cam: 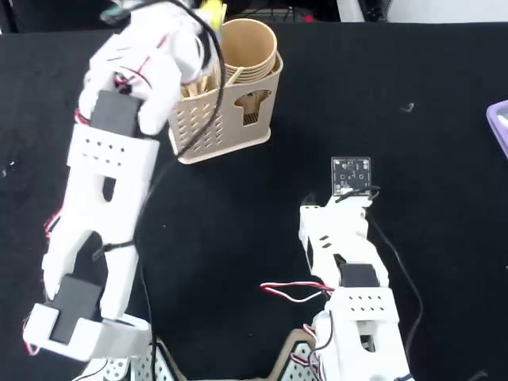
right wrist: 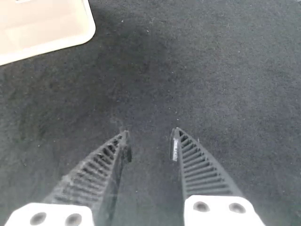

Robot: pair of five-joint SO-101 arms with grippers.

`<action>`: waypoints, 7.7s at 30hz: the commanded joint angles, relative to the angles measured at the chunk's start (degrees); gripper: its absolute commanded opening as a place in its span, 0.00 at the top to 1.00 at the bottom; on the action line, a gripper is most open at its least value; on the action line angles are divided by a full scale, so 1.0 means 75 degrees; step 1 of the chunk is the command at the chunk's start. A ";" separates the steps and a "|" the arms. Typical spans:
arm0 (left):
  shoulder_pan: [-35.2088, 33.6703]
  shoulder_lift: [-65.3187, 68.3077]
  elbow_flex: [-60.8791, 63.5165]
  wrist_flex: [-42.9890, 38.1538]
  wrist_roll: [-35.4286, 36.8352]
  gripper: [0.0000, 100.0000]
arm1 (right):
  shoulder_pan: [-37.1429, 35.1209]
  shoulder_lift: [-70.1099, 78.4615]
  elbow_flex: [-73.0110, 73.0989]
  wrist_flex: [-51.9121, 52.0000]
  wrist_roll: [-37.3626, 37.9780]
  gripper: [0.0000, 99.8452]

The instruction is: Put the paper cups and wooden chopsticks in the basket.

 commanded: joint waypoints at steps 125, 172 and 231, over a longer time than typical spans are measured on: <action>-0.3792 -0.6576 0.7754 0.1336 -0.0094 0.83 | -0.0082 -0.0158 -0.3393 0.2895 0.0703 0.85; -0.1295 0.0727 0.1600 0.0914 0.1629 0.88 | -0.0082 -0.0170 -0.1330 0.1477 0.0610 0.85; -0.0885 -0.1559 -0.0768 0.3059 0.0645 0.81 | -0.0070 -0.0170 -0.1284 0.1489 0.0574 0.85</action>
